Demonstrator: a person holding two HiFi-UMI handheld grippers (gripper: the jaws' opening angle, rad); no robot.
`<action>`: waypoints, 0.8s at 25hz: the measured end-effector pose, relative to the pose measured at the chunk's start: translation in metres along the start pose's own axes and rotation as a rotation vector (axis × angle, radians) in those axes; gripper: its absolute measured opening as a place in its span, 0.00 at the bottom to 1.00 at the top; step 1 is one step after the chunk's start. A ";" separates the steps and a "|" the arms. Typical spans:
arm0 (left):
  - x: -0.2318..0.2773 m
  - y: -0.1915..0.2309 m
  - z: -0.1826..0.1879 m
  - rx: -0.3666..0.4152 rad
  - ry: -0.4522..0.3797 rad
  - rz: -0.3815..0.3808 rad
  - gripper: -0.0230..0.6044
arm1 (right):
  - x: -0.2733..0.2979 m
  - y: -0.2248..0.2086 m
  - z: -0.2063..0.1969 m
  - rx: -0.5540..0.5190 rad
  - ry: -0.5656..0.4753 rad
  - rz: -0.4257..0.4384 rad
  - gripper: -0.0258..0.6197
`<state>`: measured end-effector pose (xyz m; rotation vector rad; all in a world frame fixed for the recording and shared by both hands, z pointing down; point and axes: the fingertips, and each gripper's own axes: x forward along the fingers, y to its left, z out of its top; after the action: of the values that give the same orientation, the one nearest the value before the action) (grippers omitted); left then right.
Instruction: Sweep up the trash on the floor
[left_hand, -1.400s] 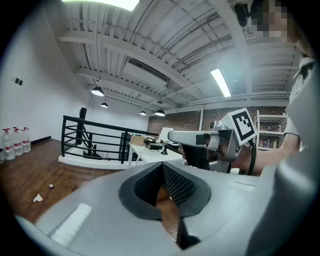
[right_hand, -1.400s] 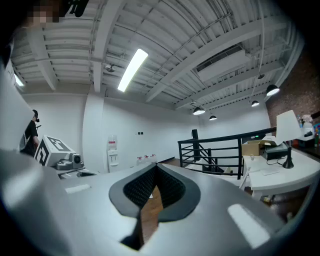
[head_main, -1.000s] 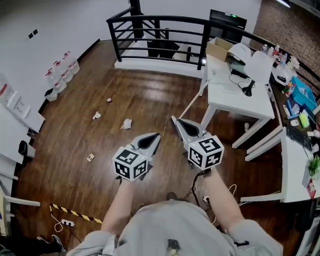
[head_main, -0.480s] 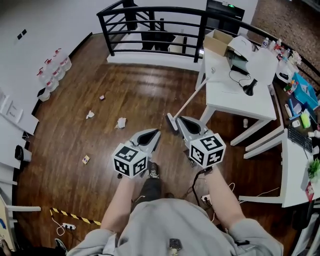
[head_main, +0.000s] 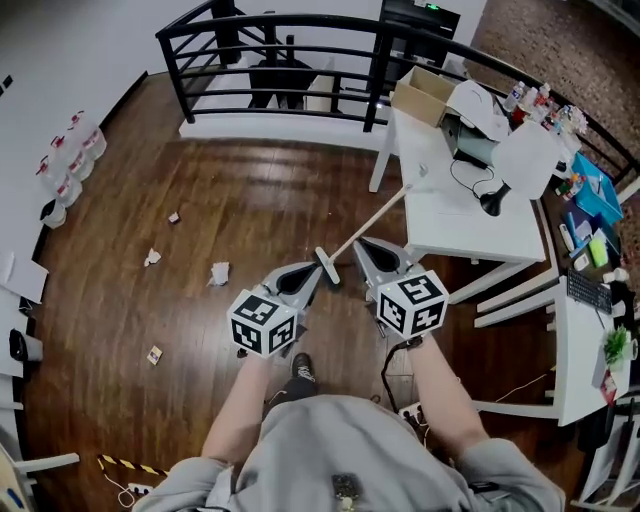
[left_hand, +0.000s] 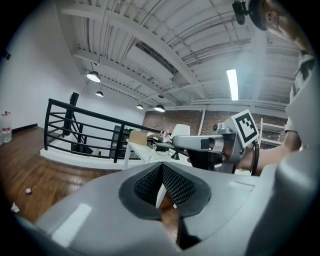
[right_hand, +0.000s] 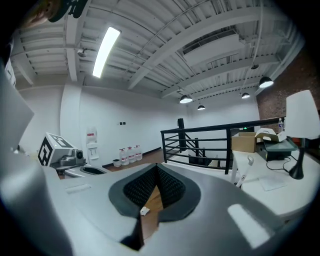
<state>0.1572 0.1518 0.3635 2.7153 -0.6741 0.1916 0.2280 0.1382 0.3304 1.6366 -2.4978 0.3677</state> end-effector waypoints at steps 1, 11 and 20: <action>0.005 0.009 0.001 -0.004 0.006 -0.010 0.04 | 0.009 -0.005 0.001 0.003 0.005 -0.011 0.04; 0.082 0.061 0.020 0.006 0.055 -0.058 0.04 | 0.062 -0.083 0.011 0.037 0.019 -0.071 0.04; 0.187 0.077 0.033 0.004 0.063 -0.008 0.04 | 0.098 -0.168 0.019 0.012 0.039 0.034 0.04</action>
<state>0.2864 -0.0045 0.3934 2.7026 -0.6454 0.2751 0.3428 -0.0174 0.3580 1.5781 -2.5023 0.4145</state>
